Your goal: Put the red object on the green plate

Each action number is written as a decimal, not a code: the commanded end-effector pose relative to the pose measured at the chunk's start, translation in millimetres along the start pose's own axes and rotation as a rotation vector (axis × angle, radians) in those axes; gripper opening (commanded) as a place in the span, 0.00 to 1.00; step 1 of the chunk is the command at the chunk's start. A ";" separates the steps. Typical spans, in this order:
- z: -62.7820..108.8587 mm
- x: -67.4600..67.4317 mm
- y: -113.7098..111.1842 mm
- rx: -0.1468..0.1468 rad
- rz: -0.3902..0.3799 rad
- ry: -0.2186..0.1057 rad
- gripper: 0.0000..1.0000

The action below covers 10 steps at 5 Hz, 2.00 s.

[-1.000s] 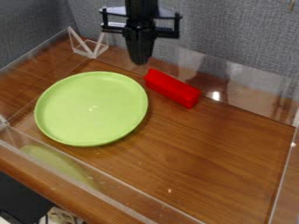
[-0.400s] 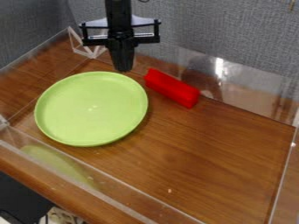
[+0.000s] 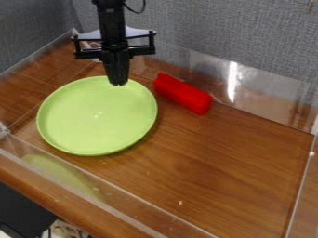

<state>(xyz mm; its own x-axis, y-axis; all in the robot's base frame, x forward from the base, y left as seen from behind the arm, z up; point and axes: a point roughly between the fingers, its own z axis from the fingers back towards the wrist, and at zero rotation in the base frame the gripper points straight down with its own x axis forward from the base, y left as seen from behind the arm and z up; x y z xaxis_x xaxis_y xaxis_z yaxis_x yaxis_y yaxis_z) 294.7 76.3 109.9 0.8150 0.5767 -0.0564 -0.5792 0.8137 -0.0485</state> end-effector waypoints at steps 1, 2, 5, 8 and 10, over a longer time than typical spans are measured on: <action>11.4 3.6 -24.0 -0.024 0.078 -0.043 1.00; 0.4 12.8 -47.4 -0.049 0.159 -0.048 1.00; -34.5 29.8 -95.5 -0.143 0.487 -0.082 1.00; -40.7 79.9 -99.7 -0.155 0.708 -0.129 1.00; -41.5 100.8 -76.5 -0.134 0.808 -0.151 1.00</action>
<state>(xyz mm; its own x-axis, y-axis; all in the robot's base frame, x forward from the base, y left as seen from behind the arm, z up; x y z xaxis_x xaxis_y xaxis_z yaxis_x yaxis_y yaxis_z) 412.3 57.9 49.3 0.1694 0.9855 -0.0118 -0.9791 0.1669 -0.1161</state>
